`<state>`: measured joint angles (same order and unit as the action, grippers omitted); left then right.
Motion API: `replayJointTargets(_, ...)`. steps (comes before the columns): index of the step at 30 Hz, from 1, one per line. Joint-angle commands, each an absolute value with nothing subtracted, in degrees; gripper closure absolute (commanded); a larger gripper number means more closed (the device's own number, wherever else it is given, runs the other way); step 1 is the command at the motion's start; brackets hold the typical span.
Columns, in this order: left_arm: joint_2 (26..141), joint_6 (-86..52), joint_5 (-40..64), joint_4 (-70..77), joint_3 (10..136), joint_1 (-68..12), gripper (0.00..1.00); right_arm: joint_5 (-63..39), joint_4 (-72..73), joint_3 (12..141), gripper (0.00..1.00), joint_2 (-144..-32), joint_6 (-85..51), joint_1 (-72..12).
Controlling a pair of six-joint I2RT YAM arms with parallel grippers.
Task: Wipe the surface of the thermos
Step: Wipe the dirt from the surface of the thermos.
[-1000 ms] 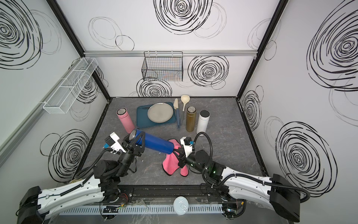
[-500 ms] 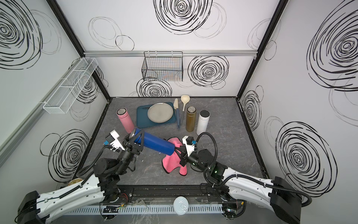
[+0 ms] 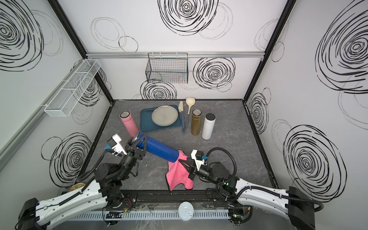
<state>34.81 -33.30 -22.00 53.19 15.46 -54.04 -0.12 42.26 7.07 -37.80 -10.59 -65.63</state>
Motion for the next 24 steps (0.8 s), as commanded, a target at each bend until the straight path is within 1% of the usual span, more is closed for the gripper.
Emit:
replayJointTargets(1,34.41,-35.04,-20.38,58.23,17.96,-53.88,1.00,2.02,44.75,8.15,1.00,-36.60,-8.83,-65.57)
replayJointTargets(4,35.23,-36.26,-18.85,58.47,18.37,-53.93,1.00,4.68,43.25,9.35,1.00,-38.62,-10.02,-64.19)
replayJointTargets(8,34.99,-37.70,-18.28,59.00,18.02,-53.96,1.00,-0.85,46.21,8.57,1.00,-41.41,-13.48,-60.23)
replayJointTargets(10,34.59,-37.79,-18.65,59.14,17.60,-53.94,1.00,-3.32,46.65,9.02,1.00,-42.46,-13.47,-60.87)
replayJointTargets(12,34.28,-37.66,-19.13,59.39,17.25,-53.90,1.00,-4.35,46.80,9.87,1.00,-43.13,-11.98,-63.49)
replayJointTargets(14,34.32,-37.45,-19.36,59.67,17.14,-53.89,1.00,-3.55,47.40,10.25,1.00,-43.24,-10.57,-65.94)
replayJointTargets(18,34.39,-37.00,-19.76,59.60,17.36,-53.90,1.00,-1.88,47.05,10.37,1.00,-41.51,-10.27,-66.05)
replayJointTargets(21,34.45,-37.35,-19.28,59.68,17.40,-53.91,1.00,0.43,46.75,9.25,1.00,-40.27,-11.84,-63.64)
replayJointTargets(24,34.54,-37.49,-18.90,59.68,17.45,-53.90,1.00,-2.34,48.76,7.97,1.00,-41.39,-15.24,-60.45)
